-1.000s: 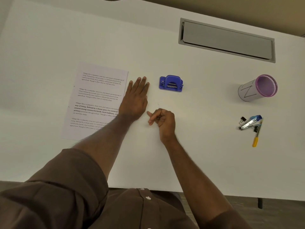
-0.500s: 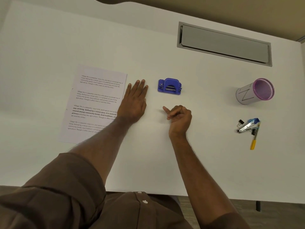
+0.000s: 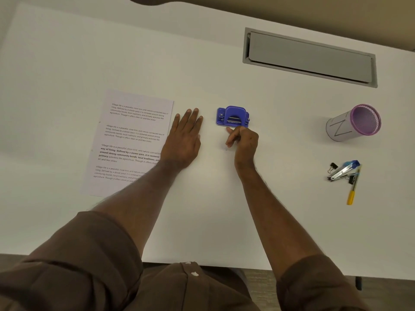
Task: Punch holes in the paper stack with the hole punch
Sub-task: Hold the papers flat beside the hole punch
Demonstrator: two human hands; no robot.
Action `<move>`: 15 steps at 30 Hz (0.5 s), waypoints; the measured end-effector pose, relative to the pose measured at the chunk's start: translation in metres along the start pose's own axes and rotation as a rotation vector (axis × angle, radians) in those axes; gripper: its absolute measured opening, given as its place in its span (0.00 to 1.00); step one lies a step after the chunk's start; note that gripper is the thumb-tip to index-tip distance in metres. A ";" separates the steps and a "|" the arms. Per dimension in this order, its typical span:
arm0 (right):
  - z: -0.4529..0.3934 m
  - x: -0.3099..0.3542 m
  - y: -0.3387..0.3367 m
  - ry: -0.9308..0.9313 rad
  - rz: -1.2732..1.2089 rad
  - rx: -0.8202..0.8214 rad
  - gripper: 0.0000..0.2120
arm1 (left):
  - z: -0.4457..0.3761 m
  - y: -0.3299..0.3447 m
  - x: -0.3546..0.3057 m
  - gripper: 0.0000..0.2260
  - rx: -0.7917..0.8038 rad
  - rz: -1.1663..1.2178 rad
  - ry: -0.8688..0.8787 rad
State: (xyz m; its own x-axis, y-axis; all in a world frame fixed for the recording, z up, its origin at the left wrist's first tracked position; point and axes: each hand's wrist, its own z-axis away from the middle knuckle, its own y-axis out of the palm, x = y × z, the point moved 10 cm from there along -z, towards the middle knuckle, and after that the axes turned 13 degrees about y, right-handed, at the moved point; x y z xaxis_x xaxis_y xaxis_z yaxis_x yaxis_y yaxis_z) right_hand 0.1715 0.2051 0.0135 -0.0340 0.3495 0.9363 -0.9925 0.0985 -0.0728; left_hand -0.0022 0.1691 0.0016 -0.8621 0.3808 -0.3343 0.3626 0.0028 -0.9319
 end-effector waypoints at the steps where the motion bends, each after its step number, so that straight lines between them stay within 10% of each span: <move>1: -0.001 0.001 0.002 -0.006 0.010 0.006 0.19 | 0.000 0.000 0.000 0.25 -0.001 -0.001 0.001; 15: 0.019 -0.013 0.021 0.019 0.144 0.216 0.18 | 0.001 -0.001 0.000 0.25 -0.010 -0.015 0.008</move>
State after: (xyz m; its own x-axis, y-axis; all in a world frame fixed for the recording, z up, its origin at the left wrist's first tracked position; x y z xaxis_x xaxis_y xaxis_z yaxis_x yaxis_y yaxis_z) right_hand 0.1492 0.1849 0.0061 -0.1767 0.3628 0.9150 -0.9797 -0.1538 -0.1282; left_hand -0.0026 0.1684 0.0024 -0.8646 0.3877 -0.3196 0.3536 0.0175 -0.9352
